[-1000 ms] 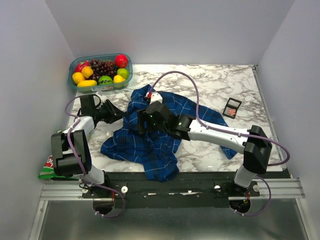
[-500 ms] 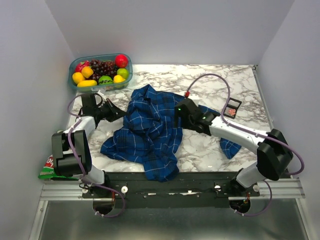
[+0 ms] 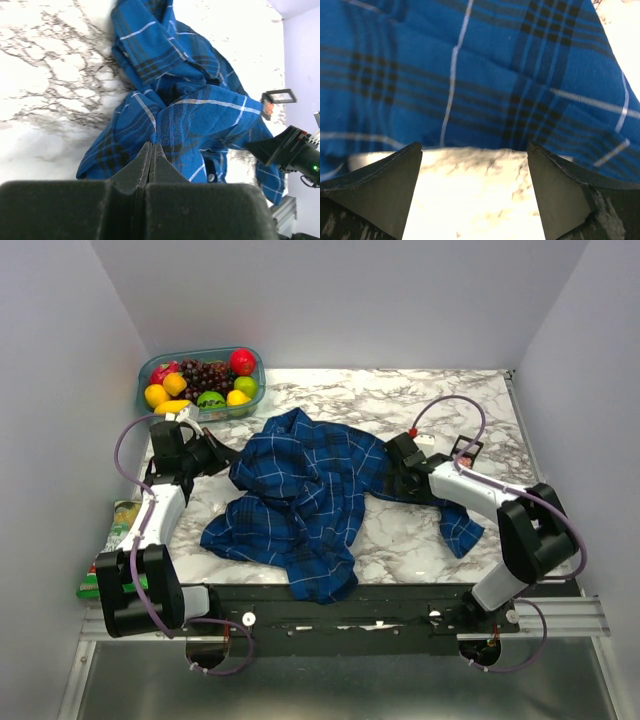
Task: Pin the brooch onto the clothing
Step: Flatten out the crumpled clothing at the center of the board.
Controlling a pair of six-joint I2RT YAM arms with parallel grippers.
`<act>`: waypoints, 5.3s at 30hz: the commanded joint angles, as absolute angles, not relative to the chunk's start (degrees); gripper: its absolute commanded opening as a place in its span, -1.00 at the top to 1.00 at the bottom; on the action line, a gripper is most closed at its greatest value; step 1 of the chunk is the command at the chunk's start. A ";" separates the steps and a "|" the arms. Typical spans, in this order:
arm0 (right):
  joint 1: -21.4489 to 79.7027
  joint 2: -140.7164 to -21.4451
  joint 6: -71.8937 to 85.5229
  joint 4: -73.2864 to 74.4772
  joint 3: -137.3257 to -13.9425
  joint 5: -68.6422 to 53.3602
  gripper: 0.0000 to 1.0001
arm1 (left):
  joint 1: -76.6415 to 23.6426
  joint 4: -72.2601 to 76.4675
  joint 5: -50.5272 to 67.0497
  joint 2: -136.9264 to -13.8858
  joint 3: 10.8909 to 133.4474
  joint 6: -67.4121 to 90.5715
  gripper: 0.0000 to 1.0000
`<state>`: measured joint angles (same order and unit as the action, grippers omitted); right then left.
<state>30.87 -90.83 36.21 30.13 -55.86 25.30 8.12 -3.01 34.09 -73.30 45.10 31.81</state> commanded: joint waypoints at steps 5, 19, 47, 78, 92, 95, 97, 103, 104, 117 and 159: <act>28.30 -98.43 35.95 31.29 -60.73 26.90 -0.75 | 7.56 -7.82 25.06 -68.91 46.58 26.11 1.00; 24.08 -96.60 35.68 31.11 -57.84 24.70 0.99 | 6.33 -18.80 -13.90 -59.68 63.10 11.43 1.00; 15.82 -82.53 33.76 34.18 -51.59 25.31 0.99 | 15.20 -26.01 -16.99 -75.58 73.83 10.81 0.62; 25.32 -101.50 30.94 21.62 -70.40 -8.70 -0.73 | -8.61 -37.71 2.71 -108.80 87.53 11.60 -0.50; 15.74 -109.77 32.17 21.88 -72.59 -10.19 -0.72 | -9.05 -35.95 10.72 -122.34 98.78 14.76 1.00; 14.68 -111.18 31.82 22.41 -74.70 -10.02 -0.72 | -9.49 -34.72 11.16 -123.92 101.95 14.94 1.00; 14.42 -112.50 31.29 23.20 -77.50 -9.15 -0.72 | -9.67 -34.37 10.99 -124.62 104.66 14.85 1.00; 15.02 -107.70 28.39 26.99 -81.48 -7.21 -0.73 | -9.76 -32.96 9.31 -124.54 111.25 14.33 1.00; 16.51 -105.58 28.13 26.29 -79.47 -6.68 -0.74 | -9.84 -33.31 9.49 -124.63 111.88 14.15 1.00; 55.44 -89.36 38.31 15.91 -71.88 -2.38 -0.78 | -9.41 -32.17 11.95 -123.57 110.30 13.53 1.00; 69.78 -132.45 26.54 14.41 -101.95 4.48 -0.24 | -6.59 -32.08 16.87 -121.73 108.63 12.48 1.00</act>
